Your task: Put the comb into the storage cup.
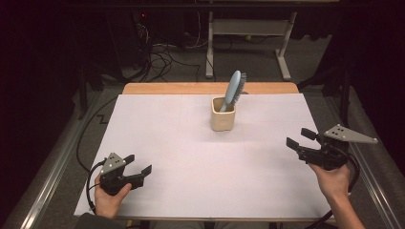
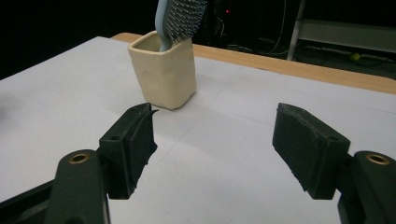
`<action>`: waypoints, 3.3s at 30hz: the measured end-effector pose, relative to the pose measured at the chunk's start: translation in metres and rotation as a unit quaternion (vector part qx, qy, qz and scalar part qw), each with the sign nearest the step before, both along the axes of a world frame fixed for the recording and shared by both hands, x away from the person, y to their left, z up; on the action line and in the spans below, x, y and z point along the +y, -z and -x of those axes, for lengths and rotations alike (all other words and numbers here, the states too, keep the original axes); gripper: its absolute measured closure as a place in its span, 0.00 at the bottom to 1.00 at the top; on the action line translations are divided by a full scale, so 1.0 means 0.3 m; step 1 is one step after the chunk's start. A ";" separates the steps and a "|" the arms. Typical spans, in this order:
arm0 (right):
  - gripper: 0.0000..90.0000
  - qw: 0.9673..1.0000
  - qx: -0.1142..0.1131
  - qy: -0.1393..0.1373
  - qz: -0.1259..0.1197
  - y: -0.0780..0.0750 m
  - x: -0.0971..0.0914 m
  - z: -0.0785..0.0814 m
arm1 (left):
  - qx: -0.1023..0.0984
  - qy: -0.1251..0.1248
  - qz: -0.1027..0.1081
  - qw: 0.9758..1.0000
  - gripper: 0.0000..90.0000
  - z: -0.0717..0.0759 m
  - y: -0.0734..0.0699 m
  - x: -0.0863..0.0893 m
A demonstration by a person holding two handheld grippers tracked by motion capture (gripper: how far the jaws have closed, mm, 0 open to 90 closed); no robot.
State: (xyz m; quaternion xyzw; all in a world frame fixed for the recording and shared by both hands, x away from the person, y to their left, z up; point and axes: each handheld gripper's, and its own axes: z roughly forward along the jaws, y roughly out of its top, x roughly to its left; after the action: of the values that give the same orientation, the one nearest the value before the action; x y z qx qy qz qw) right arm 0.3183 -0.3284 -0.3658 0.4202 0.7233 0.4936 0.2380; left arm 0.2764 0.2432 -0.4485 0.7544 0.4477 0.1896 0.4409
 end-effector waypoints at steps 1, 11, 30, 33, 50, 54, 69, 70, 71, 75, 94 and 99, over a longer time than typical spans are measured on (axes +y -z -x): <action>0.34 1.000 -0.001 0.000 0.000 0.000 0.000 0.002 | 0.000 0.000 0.000 1.000 0.25 0.000 0.000 0.000; 0.33 1.000 -0.001 -0.006 -0.003 0.007 0.007 0.024 | 0.000 0.000 0.000 1.000 0.25 0.000 0.000 0.001; 0.32 1.000 0.004 -0.008 -0.010 0.044 0.001 0.060 | 0.000 0.001 0.000 1.000 0.25 0.001 -0.001 -0.002; 0.32 1.000 0.004 -0.008 -0.012 0.051 -0.001 0.065 | 0.000 0.001 0.001 1.000 0.25 0.001 -0.001 -0.001; 0.31 1.000 0.014 -0.005 -0.019 0.098 -0.009 0.083 | 0.000 0.001 0.004 1.000 0.25 0.000 0.000 0.000; 0.31 1.000 0.018 -0.004 -0.020 0.110 -0.009 0.087 | 0.001 0.001 0.004 1.000 0.25 0.000 0.000 -0.001; 0.31 0.999 0.026 0.001 -0.023 0.146 -0.014 0.096 | 0.001 0.002 0.002 1.000 0.25 0.000 -0.001 -0.001; 0.31 0.999 0.026 0.000 -0.023 0.148 -0.014 0.097 | 0.001 0.002 0.002 1.000 0.25 0.000 -0.001 -0.001; 0.31 0.999 0.026 0.001 -0.024 0.152 -0.013 0.097 | 0.001 0.002 0.002 1.000 0.25 0.000 -0.001 -0.001; 0.31 0.999 0.027 0.001 -0.022 0.166 -0.012 0.099 | 0.001 0.003 0.002 1.000 0.25 0.001 -0.001 -0.001; 0.29 0.999 0.036 0.001 -0.013 0.219 -0.006 0.107 | 0.000 0.005 0.001 1.000 0.25 0.001 -0.002 -0.003; 0.29 0.999 0.036 -0.001 -0.009 0.231 -0.001 0.107 | -0.001 0.003 0.000 1.000 0.25 0.002 -0.002 -0.003</action>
State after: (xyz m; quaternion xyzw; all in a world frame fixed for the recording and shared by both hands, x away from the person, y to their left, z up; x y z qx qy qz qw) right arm 0.2863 -0.3287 -0.4351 0.4392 0.7269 0.4853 0.2077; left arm 0.2758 0.2424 -0.4479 0.7554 0.4448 0.1890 0.4425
